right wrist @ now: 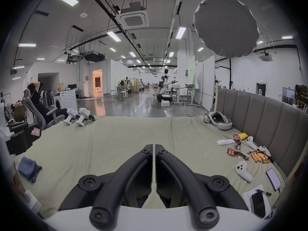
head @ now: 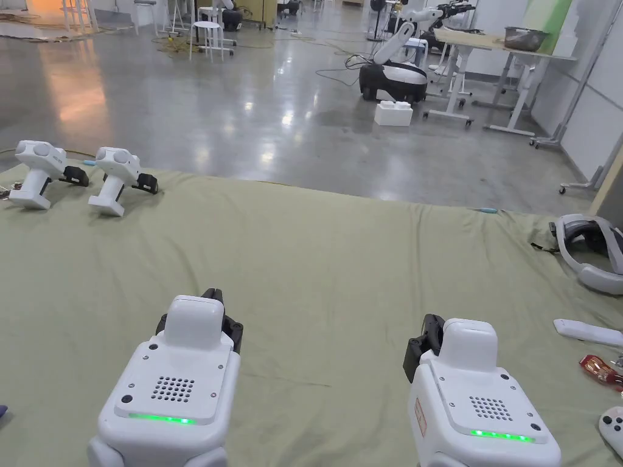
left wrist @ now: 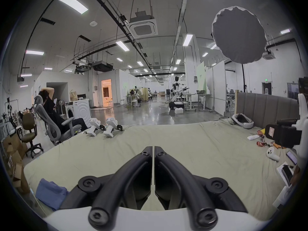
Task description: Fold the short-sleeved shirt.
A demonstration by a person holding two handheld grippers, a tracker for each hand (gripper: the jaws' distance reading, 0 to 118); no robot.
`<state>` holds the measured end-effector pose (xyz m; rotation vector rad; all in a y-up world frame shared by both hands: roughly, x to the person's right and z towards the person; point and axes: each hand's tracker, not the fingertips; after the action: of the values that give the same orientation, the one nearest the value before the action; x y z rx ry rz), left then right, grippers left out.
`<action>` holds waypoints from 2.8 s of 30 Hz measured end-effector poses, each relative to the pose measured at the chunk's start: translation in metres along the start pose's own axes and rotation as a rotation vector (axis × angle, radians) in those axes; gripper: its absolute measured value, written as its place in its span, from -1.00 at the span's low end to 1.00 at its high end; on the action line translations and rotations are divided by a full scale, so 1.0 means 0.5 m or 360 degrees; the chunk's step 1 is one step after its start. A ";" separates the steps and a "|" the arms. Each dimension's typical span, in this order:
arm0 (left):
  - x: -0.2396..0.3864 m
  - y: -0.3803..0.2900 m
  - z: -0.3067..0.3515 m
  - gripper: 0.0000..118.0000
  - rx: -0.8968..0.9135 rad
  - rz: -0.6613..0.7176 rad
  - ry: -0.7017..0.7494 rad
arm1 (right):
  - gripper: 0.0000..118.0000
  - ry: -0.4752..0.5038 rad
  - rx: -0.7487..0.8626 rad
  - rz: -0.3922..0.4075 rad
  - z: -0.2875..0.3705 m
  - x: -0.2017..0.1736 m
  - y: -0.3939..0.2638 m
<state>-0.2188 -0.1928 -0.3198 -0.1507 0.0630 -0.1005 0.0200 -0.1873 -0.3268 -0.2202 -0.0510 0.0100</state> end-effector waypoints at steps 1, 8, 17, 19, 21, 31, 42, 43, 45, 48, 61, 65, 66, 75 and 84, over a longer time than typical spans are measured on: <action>-0.001 -0.002 0.000 -0.92 -0.0001 -0.0022 0.0005 | -0.90 -0.0003 -0.0004 0.0007 -0.001 -0.001 -0.001; -0.003 0.009 0.002 -0.07 0.0026 -0.0027 0.0012 | 0.23 -0.0046 -0.0005 -0.0028 0.001 0.010 -0.002; -0.006 0.022 -0.009 0.30 -0.0030 0.0071 -0.0049 | 0.92 -0.0066 0.0002 -0.0048 -0.007 0.035 0.001; -0.008 0.025 -0.014 0.30 -0.0060 0.0129 -0.0095 | 0.93 -0.0063 0.0008 -0.0054 -0.008 0.037 0.005; -0.014 0.028 -0.016 0.30 -0.0098 0.0178 -0.0196 | 0.93 -0.0045 -0.0018 -0.0084 -0.008 0.042 0.010; 0.009 0.032 -0.023 0.65 -0.0024 0.0069 -0.0108 | 0.93 0.0176 -0.0081 -0.0250 -0.022 0.064 0.026; -0.008 0.040 -0.024 0.92 -0.0036 0.0211 -0.0083 | 0.94 0.0039 -0.0242 -0.0427 -0.043 0.066 0.036; -0.008 0.039 -0.024 0.92 -0.0037 0.0210 -0.0084 | 0.94 0.0045 -0.0266 -0.0438 -0.045 0.067 0.039; -0.008 0.037 -0.023 0.92 -0.0037 0.0210 -0.0077 | 0.94 0.0033 -0.0312 -0.0480 -0.048 0.066 0.047; -0.012 0.037 -0.022 0.92 -0.0043 0.0226 -0.0078 | 0.94 0.0031 -0.0349 -0.0539 -0.054 0.068 0.056; -0.016 0.023 -0.014 0.92 0.0037 0.0158 -0.0049 | 0.94 -0.0145 -0.0466 -0.0353 -0.072 0.041 0.069; -0.029 0.017 -0.022 0.92 -0.0023 0.0211 -0.0053 | 0.94 -0.0082 -0.0457 -0.0354 -0.065 0.044 0.065; -0.032 0.015 -0.023 0.92 -0.0034 0.0218 -0.0044 | 0.94 -0.0068 -0.0451 -0.0347 -0.064 0.045 0.063; -0.060 0.005 -0.020 0.92 -0.0070 0.0242 -0.0034 | 0.94 -0.0109 -0.0409 -0.0206 -0.059 0.030 0.054; -0.071 0.009 -0.024 0.92 -0.0075 0.0258 -0.0052 | 0.94 -0.0096 -0.0426 -0.0246 -0.065 0.027 0.054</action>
<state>-0.2546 -0.1866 -0.3304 -0.1937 0.0449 0.0656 0.0350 -0.1678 -0.3640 -0.4829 -0.1295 -0.1447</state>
